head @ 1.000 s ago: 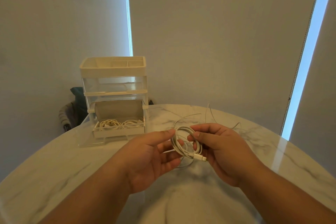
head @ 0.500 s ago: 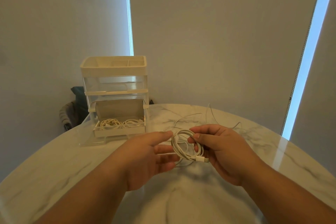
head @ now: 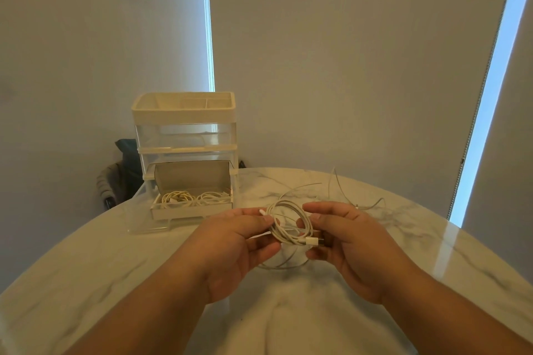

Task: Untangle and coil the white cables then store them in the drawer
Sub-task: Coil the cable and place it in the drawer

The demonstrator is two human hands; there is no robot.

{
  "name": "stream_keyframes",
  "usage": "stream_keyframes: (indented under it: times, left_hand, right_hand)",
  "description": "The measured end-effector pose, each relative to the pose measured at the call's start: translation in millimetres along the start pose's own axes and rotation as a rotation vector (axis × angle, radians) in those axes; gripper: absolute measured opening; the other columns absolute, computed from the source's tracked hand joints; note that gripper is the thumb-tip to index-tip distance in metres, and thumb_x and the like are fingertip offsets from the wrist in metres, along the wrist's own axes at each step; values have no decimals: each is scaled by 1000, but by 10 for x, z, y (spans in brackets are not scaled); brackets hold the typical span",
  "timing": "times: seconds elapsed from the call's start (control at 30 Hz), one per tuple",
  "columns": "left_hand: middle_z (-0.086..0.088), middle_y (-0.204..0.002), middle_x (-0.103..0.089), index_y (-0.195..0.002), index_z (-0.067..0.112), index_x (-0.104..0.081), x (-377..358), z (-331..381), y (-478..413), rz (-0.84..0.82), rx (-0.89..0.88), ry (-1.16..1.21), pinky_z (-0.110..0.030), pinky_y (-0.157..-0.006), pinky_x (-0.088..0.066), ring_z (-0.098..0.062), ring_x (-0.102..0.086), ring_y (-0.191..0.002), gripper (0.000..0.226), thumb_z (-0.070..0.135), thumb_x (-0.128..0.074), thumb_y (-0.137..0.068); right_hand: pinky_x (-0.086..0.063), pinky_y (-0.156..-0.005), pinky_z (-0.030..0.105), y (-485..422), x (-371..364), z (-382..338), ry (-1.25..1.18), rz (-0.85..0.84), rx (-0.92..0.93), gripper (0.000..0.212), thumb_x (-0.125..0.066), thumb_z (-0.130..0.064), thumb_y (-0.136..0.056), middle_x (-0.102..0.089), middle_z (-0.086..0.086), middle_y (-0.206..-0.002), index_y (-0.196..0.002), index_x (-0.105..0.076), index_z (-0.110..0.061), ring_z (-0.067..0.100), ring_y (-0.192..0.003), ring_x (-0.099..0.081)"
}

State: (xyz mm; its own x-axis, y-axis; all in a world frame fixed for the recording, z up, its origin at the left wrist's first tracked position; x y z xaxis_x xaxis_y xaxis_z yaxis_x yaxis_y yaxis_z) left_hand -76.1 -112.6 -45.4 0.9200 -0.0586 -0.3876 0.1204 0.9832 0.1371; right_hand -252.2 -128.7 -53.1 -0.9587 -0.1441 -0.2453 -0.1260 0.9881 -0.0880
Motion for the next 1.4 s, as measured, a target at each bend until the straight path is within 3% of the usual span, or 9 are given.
stream_keyframes:
  times: [0.17, 0.27, 0.4, 0.57, 0.77, 0.9, 1.03, 1.17, 1.4]
  left_hand:
    - [-18, -96, -72, -101, -3, -66, 1, -41, -19, -10, 13, 51, -29, -70, -60, -23, -68, -82, 14, -1, -58, -91]
    - [-18, -98, -74, -100, -3, -68, 18, -50, -29, 1, 11, 49, -28, -72, -59, -22, -68, -81, 14, 1, -60, -89]
    - [-17, -88, -72, -103, -3, -64, 36, -46, -42, 8, 3, 59, -28, -71, -59, -22, -70, -76, 33, 10, -70, -73]
    - [-11, -76, -68, -95, 3, -60, 49, -46, -36, 14, -11, 14, -27, -64, -59, -20, -69, -69, 34, 15, -74, -67]
    - [-15, -90, -70, -104, 0, -69, 55, -1, -39, -9, -30, 37, -27, -65, -59, -20, -67, -71, 25, 15, -68, -84]
    - [-19, -89, -69, -111, -5, -63, 102, -39, -96, 62, -57, 8, -26, -63, -60, -20, -68, -70, 26, 5, -67, -87]
    - [-19, -85, -68, -109, -5, -62, 114, -87, -117, 79, -43, -1, -25, -59, -60, -20, -68, -66, 22, 0, -66, -88]
    - [-17, -81, -70, -105, -7, -63, 115, -110, -123, 86, -37, -30, -26, -60, -59, -19, -67, -65, 17, 0, -63, -90]
    - [-21, -98, -72, -110, -3, -63, 196, -105, -153, 144, -47, -51, -26, -61, -58, -21, -68, -74, 19, 2, -61, -93]
  right_hand:
    - [-58, -70, 37, -17, 7, 42, 107, -27, 63, 33, -77, -11, -82, -74, 11, -109, -115, -72, -16, 27, -85, -70]
    - [-60, -80, 32, 18, 6, 6, 320, -31, 130, 51, -86, -6, -72, -77, -2, -100, -117, -69, -23, 19, -84, -74]
    - [-59, -90, 44, 5, 44, -44, 387, 41, 210, 27, -81, -1, -76, -77, 7, -91, -95, -77, -20, 25, -87, -74]
    - [-58, -82, 22, 3, 79, -83, 419, 77, 255, 17, -82, -5, -74, -77, -8, -98, -86, -78, -17, 7, -89, -72]
    - [-59, -78, 22, 7, 75, -89, 462, 78, 294, 22, -82, -1, -75, -76, -13, -95, -86, -77, -19, 7, -86, -72]
    - [-62, -79, 31, 32, 19, -62, 472, 28, 268, 41, -82, 3, -73, -77, -8, -90, -103, -72, -23, 17, -81, -74]
    - [-60, -78, 24, 39, -43, -30, 545, 8, 264, 59, -85, 1, -70, -73, -9, -102, -115, -63, -29, 8, -86, -74]
    - [-59, -76, 20, 34, -55, -10, 670, 57, 285, 55, -86, -7, -72, -70, -18, -101, -107, -61, -40, 2, -86, -69]
    - [-55, -70, 16, 17, -149, 107, 610, 84, 251, 56, -84, -6, -75, -70, -15, -103, -114, -60, -37, 0, -81, -68]
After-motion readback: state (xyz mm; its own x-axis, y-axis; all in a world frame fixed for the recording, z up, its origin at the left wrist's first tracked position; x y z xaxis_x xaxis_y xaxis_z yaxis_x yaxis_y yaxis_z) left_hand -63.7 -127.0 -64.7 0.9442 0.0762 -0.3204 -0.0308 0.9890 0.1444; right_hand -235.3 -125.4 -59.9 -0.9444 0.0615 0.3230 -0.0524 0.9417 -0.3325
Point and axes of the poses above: each hand's wrist, its own y-axis away from the middle knuckle, its own x-axis out of the back of the hand, z = x × y, the point moved 4 cm from there along -y, towards the middle knuckle
